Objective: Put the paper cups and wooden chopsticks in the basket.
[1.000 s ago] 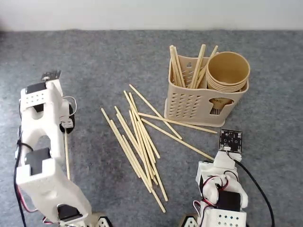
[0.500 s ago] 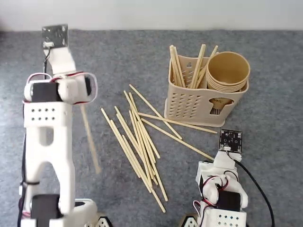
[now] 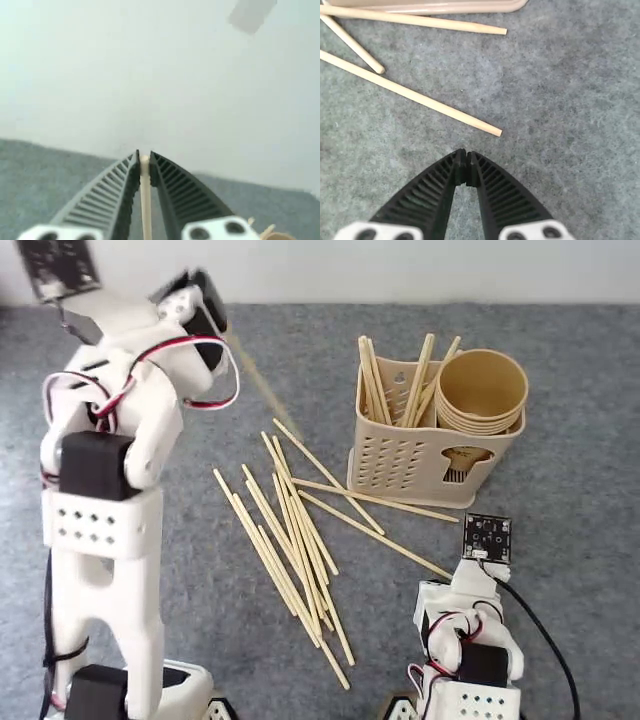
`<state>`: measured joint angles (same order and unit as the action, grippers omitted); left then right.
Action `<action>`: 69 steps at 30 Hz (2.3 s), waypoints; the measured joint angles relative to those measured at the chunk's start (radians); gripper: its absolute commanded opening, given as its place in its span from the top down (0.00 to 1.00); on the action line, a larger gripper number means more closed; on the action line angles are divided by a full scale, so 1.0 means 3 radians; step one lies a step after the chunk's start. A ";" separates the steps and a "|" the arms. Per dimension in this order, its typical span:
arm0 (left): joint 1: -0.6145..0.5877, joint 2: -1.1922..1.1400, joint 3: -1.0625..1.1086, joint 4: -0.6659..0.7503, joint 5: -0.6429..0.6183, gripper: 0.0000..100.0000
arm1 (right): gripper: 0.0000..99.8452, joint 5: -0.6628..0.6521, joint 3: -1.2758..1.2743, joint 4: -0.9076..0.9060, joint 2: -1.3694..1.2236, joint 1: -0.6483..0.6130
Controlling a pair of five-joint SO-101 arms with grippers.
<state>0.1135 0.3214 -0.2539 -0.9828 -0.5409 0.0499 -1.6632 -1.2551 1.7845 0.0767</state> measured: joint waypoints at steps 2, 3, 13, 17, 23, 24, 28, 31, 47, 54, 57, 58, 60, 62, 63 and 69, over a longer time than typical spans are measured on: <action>0.0087 0.0005 -0.0143 0.0077 -0.0066 0.99 | 0.99 0.0000 0.0000 0.0000 0.0000 0.0000; 0.0128 0.0005 -0.0194 0.0123 -0.0082 0.99 | 0.99 0.0000 0.0000 0.0000 0.0000 0.0000; 0.0471 0.0005 -0.0256 0.0563 -0.0102 0.99 | 0.99 0.0000 0.0000 0.0000 0.0000 0.0000; 0.0644 -0.0041 -0.0256 0.0542 -0.0102 0.99 | 0.99 0.0000 0.0000 0.0000 0.0000 0.0000; 0.0742 -0.0537 -0.0256 0.0297 -0.0107 0.92 | 0.99 0.0000 0.0000 0.0000 0.0000 0.0000; 0.0726 -0.0614 -0.0256 0.0286 -0.0102 0.89 | 0.99 0.0000 0.0000 0.0000 0.0000 0.0000; 0.0742 -0.0726 -0.0266 0.0113 -0.0286 0.79 | 0.99 0.0000 0.0000 0.0000 0.0000 0.0000; 0.0736 -0.0726 -0.0327 -0.0051 -0.0425 0.79 | 0.99 0.0000 0.0000 0.0046 0.0000 0.0000; 0.0578 -0.0624 -0.0409 -0.0670 -0.0588 0.79 | 0.99 0.0000 0.0000 0.0061 0.0000 0.0000; 0.0343 -0.0941 -0.0194 -0.0670 -0.0010 0.80 | 0.99 0.0000 0.0000 0.0061 0.0000 0.0000; 0.0189 -0.1284 -0.0179 -0.0670 0.0281 0.80 | 0.99 0.0000 0.0000 0.0061 0.0000 0.0000; 0.0133 -0.1412 -0.0179 -0.0711 0.0327 0.80 | 0.99 0.0000 0.0000 0.0061 0.0000 0.0000; 0.0077 -0.1657 -0.0179 -0.0880 0.0373 0.80 | 0.99 0.0000 0.0000 0.0061 0.0000 0.0000; 0.0072 -0.1877 -0.0179 -0.1069 0.0409 0.80 | 0.99 0.0000 0.0000 0.0061 0.0000 0.0000; 0.0072 -0.1979 -0.0179 -0.1156 0.0394 0.80 | 0.99 0.0000 0.0000 0.0061 0.0000 0.0000; 0.0046 -0.2419 -0.0179 -0.1355 0.0077 0.80 | 0.99 0.0000 0.0000 0.0061 0.0000 0.0000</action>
<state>0.1274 -0.4043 -0.3076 -1.3894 -0.5178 0.0499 -1.6632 -1.2367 1.7845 0.0767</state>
